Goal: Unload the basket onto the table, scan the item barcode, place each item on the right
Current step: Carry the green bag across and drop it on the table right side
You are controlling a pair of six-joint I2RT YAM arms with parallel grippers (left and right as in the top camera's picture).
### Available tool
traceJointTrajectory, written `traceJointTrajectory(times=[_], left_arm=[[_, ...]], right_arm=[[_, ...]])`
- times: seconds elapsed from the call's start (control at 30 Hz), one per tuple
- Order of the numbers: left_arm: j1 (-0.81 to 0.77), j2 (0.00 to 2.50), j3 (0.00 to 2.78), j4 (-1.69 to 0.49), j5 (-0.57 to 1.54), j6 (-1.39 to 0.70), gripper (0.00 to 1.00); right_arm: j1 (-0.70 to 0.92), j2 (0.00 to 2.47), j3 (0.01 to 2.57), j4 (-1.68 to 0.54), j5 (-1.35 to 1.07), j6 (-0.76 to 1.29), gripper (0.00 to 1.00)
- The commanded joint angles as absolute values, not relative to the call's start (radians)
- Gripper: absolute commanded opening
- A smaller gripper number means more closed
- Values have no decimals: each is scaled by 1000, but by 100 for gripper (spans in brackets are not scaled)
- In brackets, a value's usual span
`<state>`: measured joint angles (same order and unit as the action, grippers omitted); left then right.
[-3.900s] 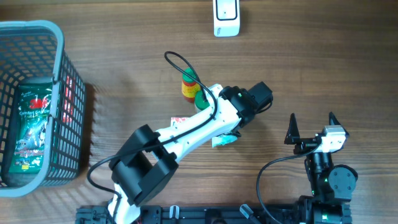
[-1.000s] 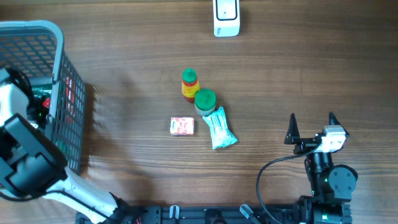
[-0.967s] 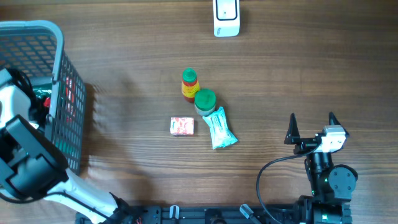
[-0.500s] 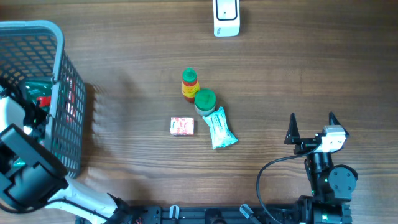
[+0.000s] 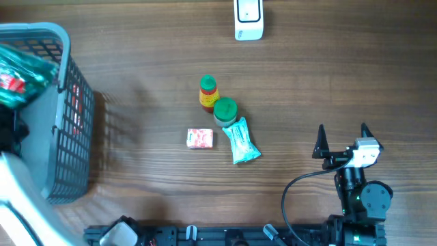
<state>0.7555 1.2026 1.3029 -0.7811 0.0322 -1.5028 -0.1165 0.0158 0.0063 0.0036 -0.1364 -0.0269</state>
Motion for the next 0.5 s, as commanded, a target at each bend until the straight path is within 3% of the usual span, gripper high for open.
traceJointTrajectory(times=[0.0, 0.13, 0.17, 0.47], left_arm=[[749, 1048, 1309, -767, 46, -1442, 4], [654, 925, 1309, -758, 121, -1256, 4], [575, 893, 1308, -776, 134, -1149, 4], [149, 902, 1308, -840, 95, -856, 4]], right_arm=[[-113, 14, 5, 7, -127, -19, 100], [-113, 14, 5, 7, -127, -19, 100], [-113, 14, 5, 7, -127, -19, 100], [-113, 14, 5, 7, -127, -19, 100]])
